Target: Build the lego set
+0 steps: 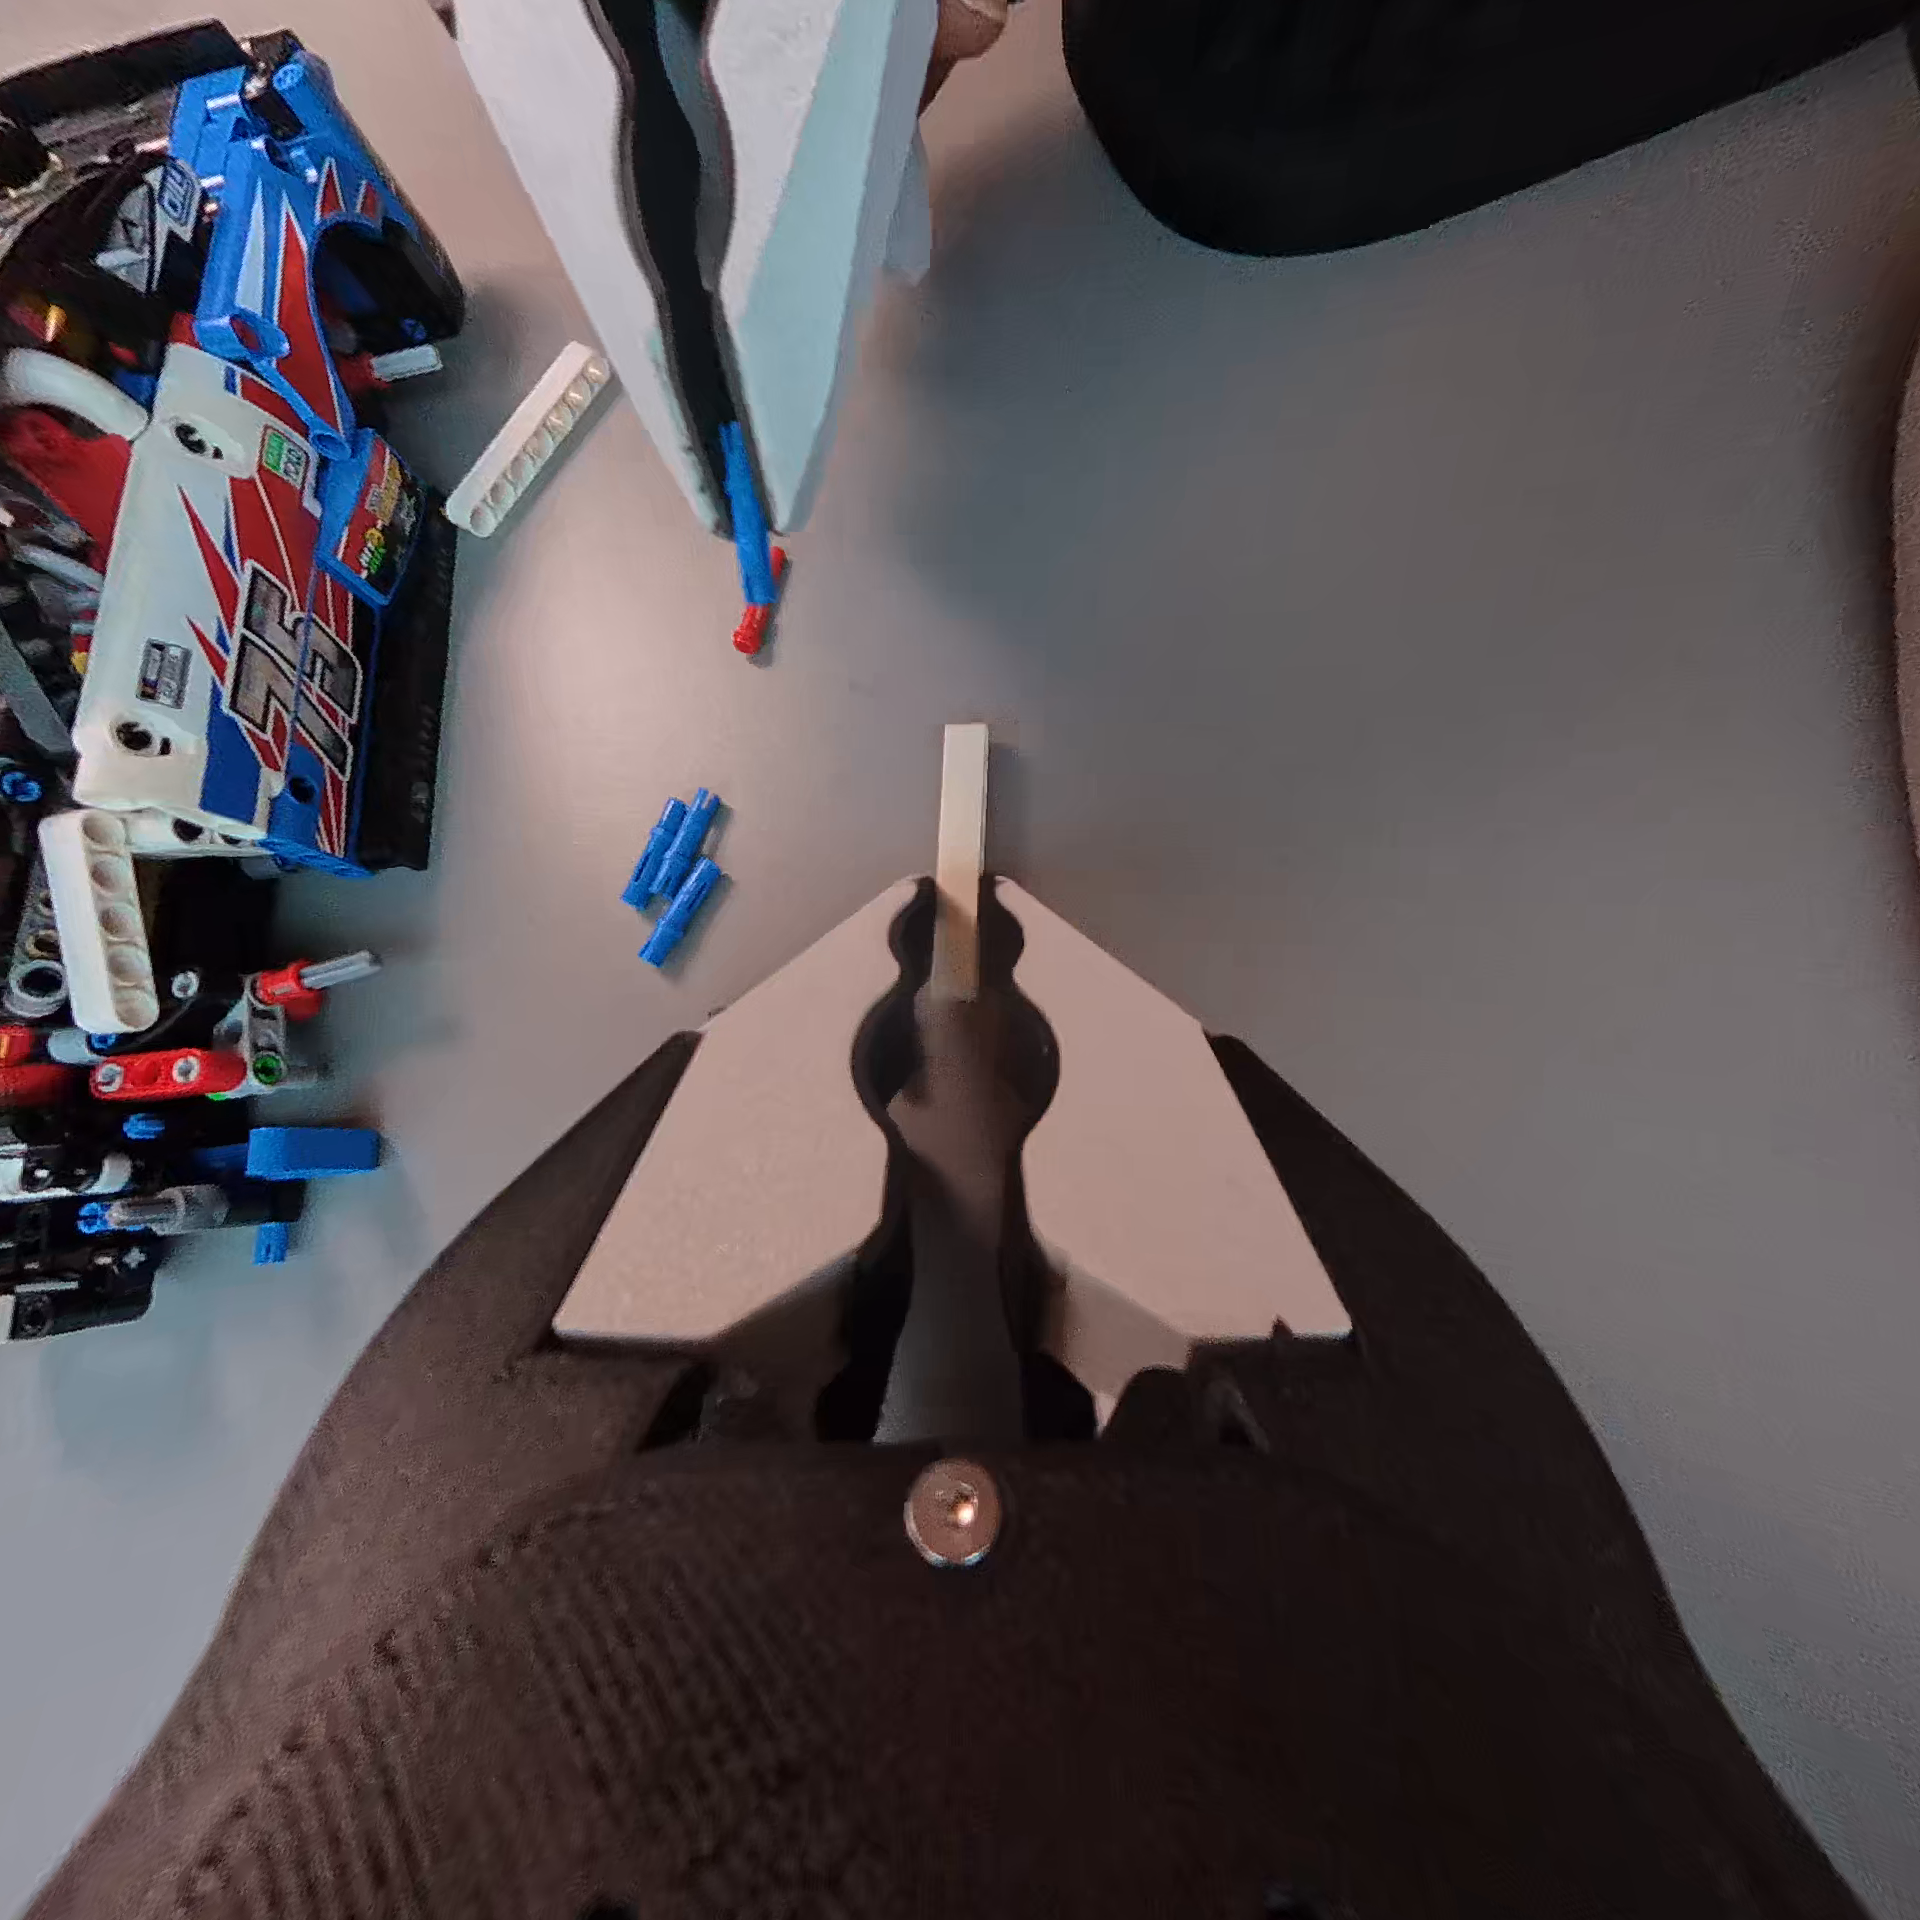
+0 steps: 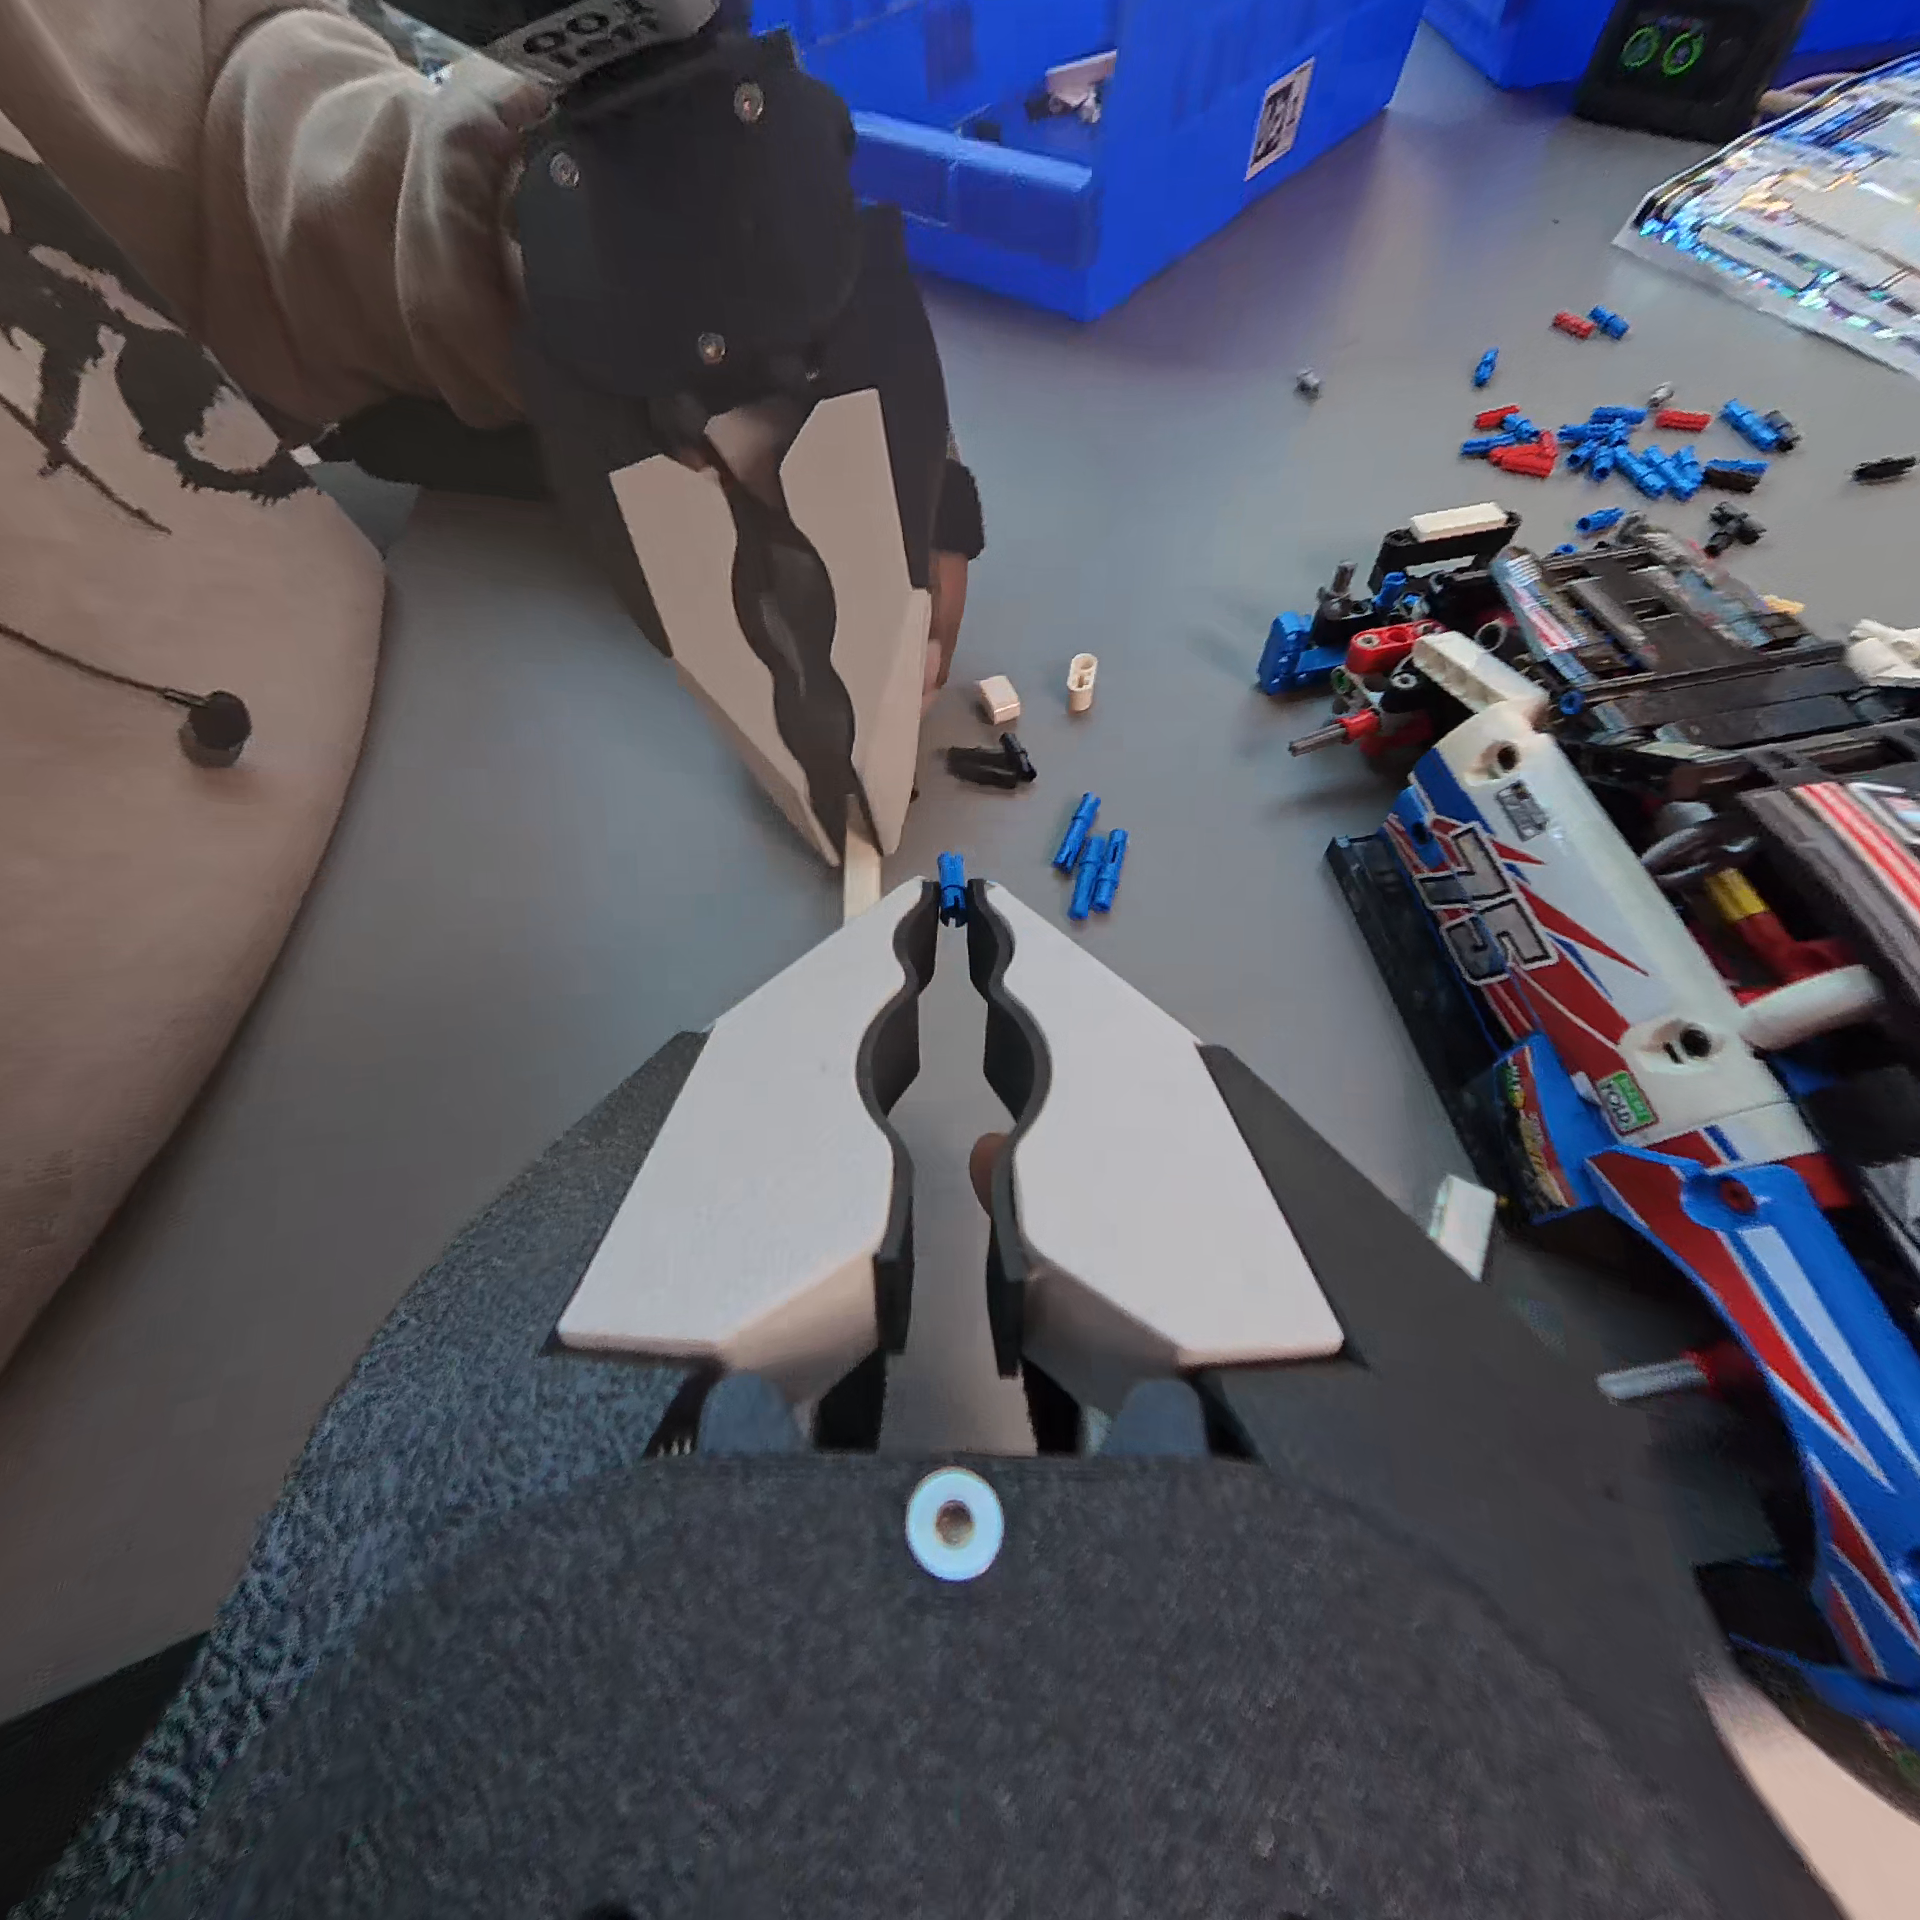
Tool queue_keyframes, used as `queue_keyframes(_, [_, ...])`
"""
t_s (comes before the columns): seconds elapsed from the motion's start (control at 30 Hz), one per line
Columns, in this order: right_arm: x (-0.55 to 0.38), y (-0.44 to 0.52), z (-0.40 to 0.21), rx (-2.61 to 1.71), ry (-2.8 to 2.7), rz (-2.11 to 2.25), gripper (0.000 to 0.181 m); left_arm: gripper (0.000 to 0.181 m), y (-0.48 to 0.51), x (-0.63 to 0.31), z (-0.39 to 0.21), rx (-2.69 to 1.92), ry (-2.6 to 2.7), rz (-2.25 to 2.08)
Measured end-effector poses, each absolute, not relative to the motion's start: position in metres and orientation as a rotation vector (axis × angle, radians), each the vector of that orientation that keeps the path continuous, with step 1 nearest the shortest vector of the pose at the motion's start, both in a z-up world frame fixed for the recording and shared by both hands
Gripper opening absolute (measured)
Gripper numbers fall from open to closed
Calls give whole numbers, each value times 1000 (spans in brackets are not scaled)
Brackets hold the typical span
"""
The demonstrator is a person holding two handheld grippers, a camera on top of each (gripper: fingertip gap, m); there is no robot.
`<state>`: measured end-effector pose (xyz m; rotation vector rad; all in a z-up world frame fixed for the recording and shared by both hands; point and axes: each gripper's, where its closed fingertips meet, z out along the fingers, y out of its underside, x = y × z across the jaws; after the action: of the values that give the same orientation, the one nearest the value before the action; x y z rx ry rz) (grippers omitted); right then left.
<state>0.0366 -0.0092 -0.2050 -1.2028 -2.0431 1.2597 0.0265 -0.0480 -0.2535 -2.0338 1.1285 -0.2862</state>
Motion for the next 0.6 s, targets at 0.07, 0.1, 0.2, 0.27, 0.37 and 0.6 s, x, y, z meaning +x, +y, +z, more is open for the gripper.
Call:
queue_keyframes(0.07, [43, -17, -212, -1211, -2109, 1259, 3, 6, -48, 28, -253, -1984, 1197, -226])
queue_keyframes(0.1, [46, -20, -215, -1217, -2140, 1251, 3, 6, -47, 27, -253, -1944, 1236, -172])
queue_keyframes(0.2, [53, -27, -223, -1233, -2214, 1232, 3, 6, -48, 28, -252, -1802, 1357, -22])
queue_keyframes(0.27, [54, -28, -228, -1244, -2240, 1203, 2, 6, -48, 29, -251, -1756, 1396, 45])
queue_keyframes(0.37, [56, -30, -231, -1240, -2265, 1155, 3, 6, -48, 31, -251, -1747, 1400, 63])
queue_keyframes(0.6, [55, -34, -239, -1213, -2300, 1040, 3, 6, -46, 30, -251, -1736, 1402, 103])
